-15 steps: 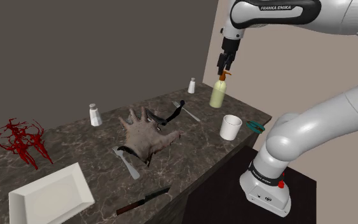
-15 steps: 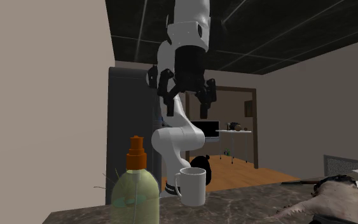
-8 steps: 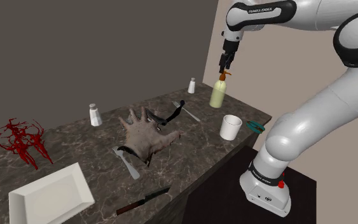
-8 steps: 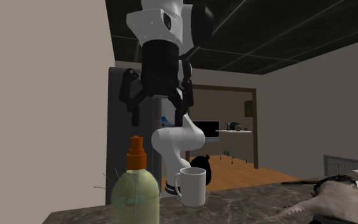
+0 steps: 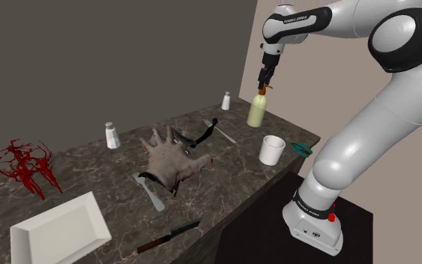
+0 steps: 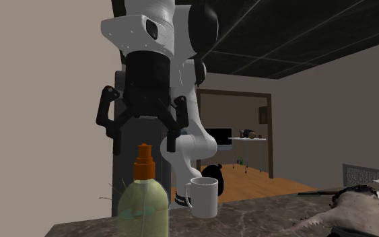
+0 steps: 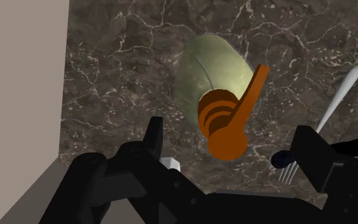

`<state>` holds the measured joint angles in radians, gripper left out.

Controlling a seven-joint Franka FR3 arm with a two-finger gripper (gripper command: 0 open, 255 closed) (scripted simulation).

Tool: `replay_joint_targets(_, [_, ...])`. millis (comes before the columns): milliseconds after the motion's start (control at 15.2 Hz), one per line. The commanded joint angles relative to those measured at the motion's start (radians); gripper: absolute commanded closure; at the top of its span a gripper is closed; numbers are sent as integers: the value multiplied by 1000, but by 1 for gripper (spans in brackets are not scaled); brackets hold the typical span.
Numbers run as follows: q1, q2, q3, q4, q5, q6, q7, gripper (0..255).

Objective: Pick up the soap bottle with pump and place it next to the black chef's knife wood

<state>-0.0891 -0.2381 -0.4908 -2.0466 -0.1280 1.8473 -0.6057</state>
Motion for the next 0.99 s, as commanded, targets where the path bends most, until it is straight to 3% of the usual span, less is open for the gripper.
replay_joint_targets(0, [-1,8,-5,-22,2,30,-4,0])
replay_joint_targets(594, [-2,11,-7,-40,2,51,-4,0])
replay_joint_targets(660, [-2,11,-7,-40,2,51,-4,255])
replay_joint_targets(924, [-2,11,-7,-40,2,51,-4,255])
